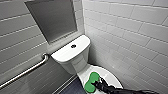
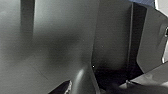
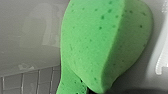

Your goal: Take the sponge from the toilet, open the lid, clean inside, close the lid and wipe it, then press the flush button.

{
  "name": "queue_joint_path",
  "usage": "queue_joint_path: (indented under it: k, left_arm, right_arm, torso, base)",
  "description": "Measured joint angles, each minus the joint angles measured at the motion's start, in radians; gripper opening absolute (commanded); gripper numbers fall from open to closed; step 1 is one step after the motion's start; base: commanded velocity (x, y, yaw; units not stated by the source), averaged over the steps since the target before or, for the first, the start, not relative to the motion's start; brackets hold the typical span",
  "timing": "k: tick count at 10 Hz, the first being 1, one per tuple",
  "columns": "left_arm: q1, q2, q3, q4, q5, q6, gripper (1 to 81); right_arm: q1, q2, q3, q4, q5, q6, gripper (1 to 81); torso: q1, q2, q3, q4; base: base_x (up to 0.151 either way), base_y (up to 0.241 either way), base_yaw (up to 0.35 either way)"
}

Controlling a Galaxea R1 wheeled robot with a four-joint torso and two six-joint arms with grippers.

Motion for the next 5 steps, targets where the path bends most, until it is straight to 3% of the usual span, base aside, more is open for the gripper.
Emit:
queue_joint_path:
  k: [2,5]
  left_arm:
    - [0.000,0.000,0.000,0.000,0.000,0.000,81.1]
    - [0.000,0.000,0.000,0.000,0.000,0.000,81.1]
  right_arm:
    - [-0.003,-0.013,0.018,0.000,0.003,-0.001,1.0]
    - [-0.033,-0.125,0.173,-0.004,0.046,-0.003,1.0]
  torso:
    - [0.000,0.000,0.000,0.000]
    - [0.000,0.000,0.000,0.000]
  base:
    - [0.000,0.000,0.000]
    - [0.000,0.000,0.000]
